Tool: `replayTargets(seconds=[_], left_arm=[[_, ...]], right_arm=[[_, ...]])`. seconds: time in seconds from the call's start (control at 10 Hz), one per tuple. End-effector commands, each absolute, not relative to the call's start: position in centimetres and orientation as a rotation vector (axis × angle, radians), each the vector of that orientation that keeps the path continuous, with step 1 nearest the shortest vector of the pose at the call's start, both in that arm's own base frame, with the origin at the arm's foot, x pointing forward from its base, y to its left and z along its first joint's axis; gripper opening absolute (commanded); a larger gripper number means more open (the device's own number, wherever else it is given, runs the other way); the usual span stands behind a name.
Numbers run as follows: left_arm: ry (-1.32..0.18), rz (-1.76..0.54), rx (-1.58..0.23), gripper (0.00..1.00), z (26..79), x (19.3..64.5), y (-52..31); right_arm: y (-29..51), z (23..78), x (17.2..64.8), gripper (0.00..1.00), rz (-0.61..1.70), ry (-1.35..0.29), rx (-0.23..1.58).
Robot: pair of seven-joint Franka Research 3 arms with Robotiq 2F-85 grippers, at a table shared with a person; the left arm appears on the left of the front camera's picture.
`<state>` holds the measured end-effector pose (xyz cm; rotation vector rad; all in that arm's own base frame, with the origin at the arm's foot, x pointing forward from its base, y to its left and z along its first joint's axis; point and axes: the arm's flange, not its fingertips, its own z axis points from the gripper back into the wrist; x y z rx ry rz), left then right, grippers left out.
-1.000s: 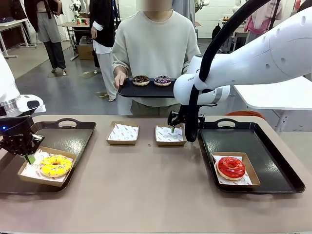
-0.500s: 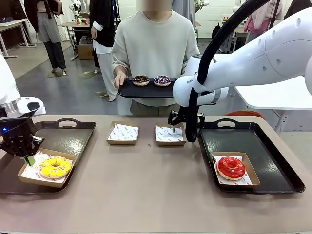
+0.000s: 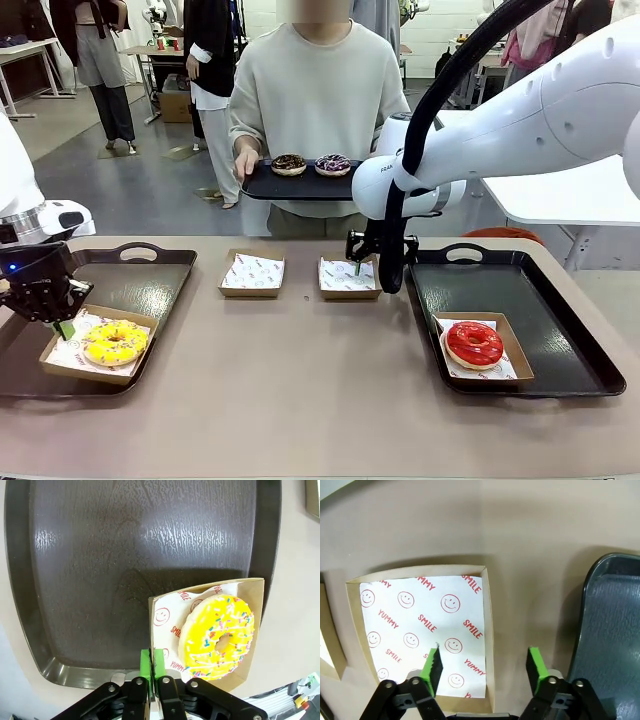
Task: Individually package the donuts and arrange them on the tray.
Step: Place the picked Paper togo box on the Handle tray while simultaneously picking up another Paper togo box from the table with the other hand.
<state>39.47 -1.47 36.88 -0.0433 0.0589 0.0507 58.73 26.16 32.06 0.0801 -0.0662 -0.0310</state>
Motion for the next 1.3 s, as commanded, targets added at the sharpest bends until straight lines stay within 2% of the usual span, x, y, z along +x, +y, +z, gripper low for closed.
replayTargets(seconds=[0.0, 0.1, 0.2, 0.3, 0.4, 0.6, 0.8, 0.9, 1.0, 1.2], left_arm=[[0.047, 0.046, -0.043, 0.58, 36.6, 39.8, -1.2], [0.052, 0.043, -0.041, 1.00, 36.4, 39.8, -1.2], [0.055, 0.042, -0.040, 1.00, 36.4, 39.9, -1.2], [0.056, 0.041, -0.039, 1.00, 36.4, 39.9, -1.2], [0.055, 0.042, -0.039, 0.79, 36.5, 39.9, -1.2], [0.055, 0.043, -0.041, 1.00, 36.7, 39.9, -1.1], [0.061, 0.048, -0.044, 1.00, 36.7, 39.8, -1.1], [0.063, 0.048, -0.046, 0.88, 36.7, 39.7, -1.1], [0.064, 0.047, -0.050, 0.97, 36.8, 39.6, -1.1], [0.066, 0.018, -0.155, 1.00, 37.6, 38.7, -0.4]], right_arm=[[26.6, 32.0, 59.4, 0.00, -0.039, -0.071, 0.032], [26.6, 32.0, 59.4, 0.00, -0.042, -0.067, 0.031], [26.6, 31.9, 59.4, 0.00, -0.042, -0.065, 0.031], [26.6, 31.9, 59.4, 0.13, -0.038, -0.063, 0.031], [26.6, 31.9, 59.5, 0.03, -0.035, -0.056, 0.029], [26.6, 31.9, 59.5, 0.00, -0.033, -0.051, 0.032], [26.6, 31.8, 59.5, 0.00, -0.039, -0.054, 0.032], [26.6, 31.8, 59.4, 0.00, -0.040, -0.056, 0.028], [26.7, 32.0, 59.2, 0.00, -0.041, -0.056, 0.029], [26.6, 34.1, 58.0, 0.00, -0.018, -0.034, 0.026]])
